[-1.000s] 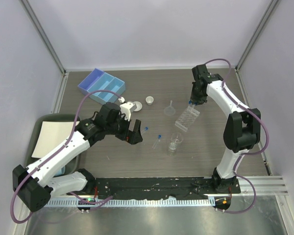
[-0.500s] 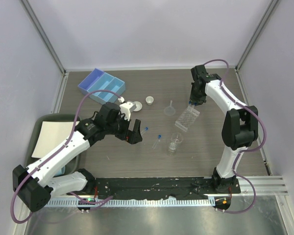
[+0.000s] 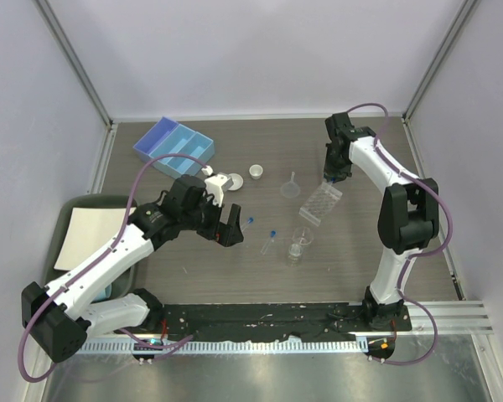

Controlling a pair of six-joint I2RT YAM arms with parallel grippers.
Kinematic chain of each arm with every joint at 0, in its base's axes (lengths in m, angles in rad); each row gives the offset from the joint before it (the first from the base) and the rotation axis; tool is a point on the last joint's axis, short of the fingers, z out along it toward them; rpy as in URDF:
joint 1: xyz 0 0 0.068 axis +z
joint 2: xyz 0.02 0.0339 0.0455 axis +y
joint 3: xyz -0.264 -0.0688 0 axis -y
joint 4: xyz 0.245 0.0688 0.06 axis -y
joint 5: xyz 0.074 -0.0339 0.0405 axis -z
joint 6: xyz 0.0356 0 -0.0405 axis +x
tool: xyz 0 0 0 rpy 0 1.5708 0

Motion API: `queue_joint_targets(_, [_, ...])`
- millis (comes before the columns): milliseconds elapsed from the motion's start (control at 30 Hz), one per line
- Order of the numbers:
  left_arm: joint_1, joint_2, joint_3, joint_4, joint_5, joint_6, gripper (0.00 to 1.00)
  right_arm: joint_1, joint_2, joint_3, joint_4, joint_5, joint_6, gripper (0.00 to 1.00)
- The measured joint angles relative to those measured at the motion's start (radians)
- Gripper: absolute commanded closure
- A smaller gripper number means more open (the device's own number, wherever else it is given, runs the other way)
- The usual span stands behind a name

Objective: Organize the chemistry lab equipment

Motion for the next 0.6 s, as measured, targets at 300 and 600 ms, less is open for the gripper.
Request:
queue_joint_targets(300, [0.0,0.0,0.0,0.0,0.0,0.0,0.0,0.002,0.014,0.0,0.0,-0.001,-0.002,0.99])
queue_joint_targets(600, [0.005,0.0,0.0,0.0,-0.003,0.0,0.0,0.007,0.039,-0.002,0.006,-0.014,-0.006,0.9])
